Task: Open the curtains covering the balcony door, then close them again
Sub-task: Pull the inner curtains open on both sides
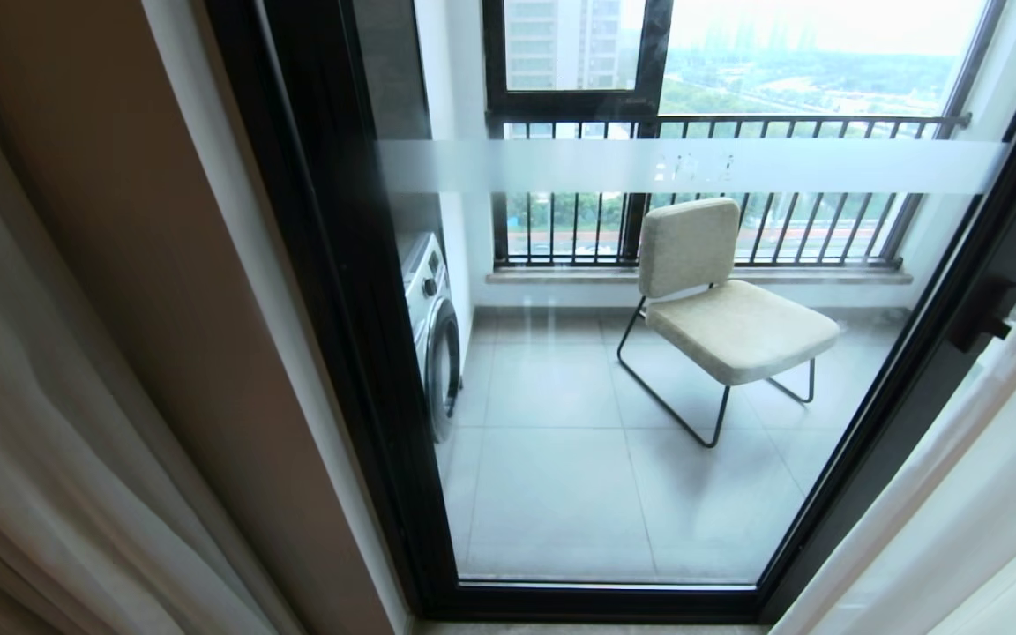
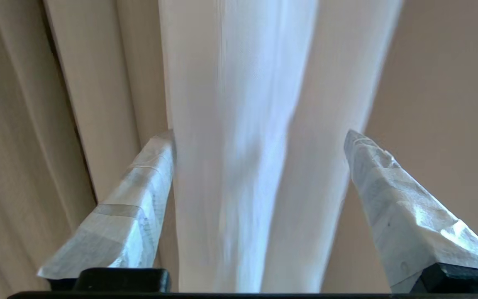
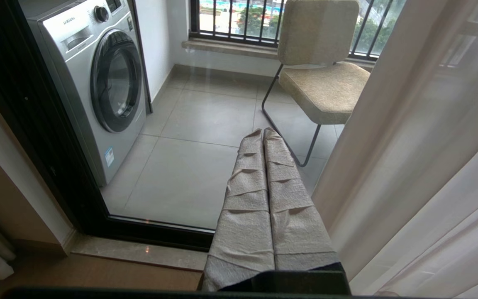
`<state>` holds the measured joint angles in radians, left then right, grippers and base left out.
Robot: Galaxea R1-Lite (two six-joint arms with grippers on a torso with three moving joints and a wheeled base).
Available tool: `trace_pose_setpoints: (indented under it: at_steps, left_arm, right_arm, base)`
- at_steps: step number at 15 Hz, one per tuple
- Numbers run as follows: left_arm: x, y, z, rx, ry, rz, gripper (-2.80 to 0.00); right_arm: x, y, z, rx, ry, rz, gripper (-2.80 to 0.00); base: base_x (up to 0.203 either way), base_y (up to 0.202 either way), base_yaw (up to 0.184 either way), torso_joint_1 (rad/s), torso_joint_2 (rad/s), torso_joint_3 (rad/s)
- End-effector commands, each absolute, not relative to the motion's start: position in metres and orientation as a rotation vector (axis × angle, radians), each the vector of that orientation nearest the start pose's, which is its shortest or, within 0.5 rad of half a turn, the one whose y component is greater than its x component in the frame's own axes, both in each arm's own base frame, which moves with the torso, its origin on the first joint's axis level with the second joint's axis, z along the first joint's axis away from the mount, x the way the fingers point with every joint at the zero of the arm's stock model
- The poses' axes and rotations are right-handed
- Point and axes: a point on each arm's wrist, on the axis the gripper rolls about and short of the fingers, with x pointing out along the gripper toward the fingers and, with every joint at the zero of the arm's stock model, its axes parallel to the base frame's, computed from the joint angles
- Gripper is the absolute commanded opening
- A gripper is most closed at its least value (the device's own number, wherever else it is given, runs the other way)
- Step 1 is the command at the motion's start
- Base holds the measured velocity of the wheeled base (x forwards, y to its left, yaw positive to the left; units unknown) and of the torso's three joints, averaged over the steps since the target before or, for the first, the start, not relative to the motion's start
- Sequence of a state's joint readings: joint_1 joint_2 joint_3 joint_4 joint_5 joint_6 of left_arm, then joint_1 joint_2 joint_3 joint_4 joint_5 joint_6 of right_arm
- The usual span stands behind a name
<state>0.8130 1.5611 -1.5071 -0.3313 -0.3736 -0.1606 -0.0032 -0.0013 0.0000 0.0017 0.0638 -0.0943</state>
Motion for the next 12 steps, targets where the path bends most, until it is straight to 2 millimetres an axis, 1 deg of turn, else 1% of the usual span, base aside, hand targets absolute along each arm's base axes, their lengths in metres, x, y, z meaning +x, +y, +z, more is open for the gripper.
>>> trace_pose_setpoints:
  at_steps: [1,4,6,8,12]
  left_arm:
    - [0.161,0.161,0.402,0.023,-0.303,0.419,0.0]
    - [0.131,0.129,0.391,0.021,-0.299,0.425,0.0]
    - [0.117,0.114,0.382,0.013,-0.289,0.424,0.0]
    - [0.111,0.106,0.377,0.006,-0.279,0.419,0.0]
    - [0.103,0.098,0.368,0.0,-0.27,0.425,0.0]
  right_arm:
    - [-0.023,0.002,0.075,-0.095,-0.001,0.061,-2.8]
    - [-0.023,0.002,0.075,-0.095,-0.001,0.061,-2.8]
    - [-0.023,0.002,0.075,-0.095,-0.001,0.061,-2.8]
    - [-0.023,0.002,0.075,-0.095,-0.001,0.061,-2.8]
    - [-0.023,0.002,0.075,-0.095,-0.001,0.061,-2.8]
  base:
    - [0.0,0.0,0.0,0.0,0.0,0.0]
    - [0.0,0.0,0.0,0.0,0.0,0.0]
    - [0.0,0.0,0.0,0.0,0.0,0.0]
    - [0.0,0.0,0.0,0.0,0.0,0.0]
    - [0.0,0.0,0.0,0.0,0.0,0.0]
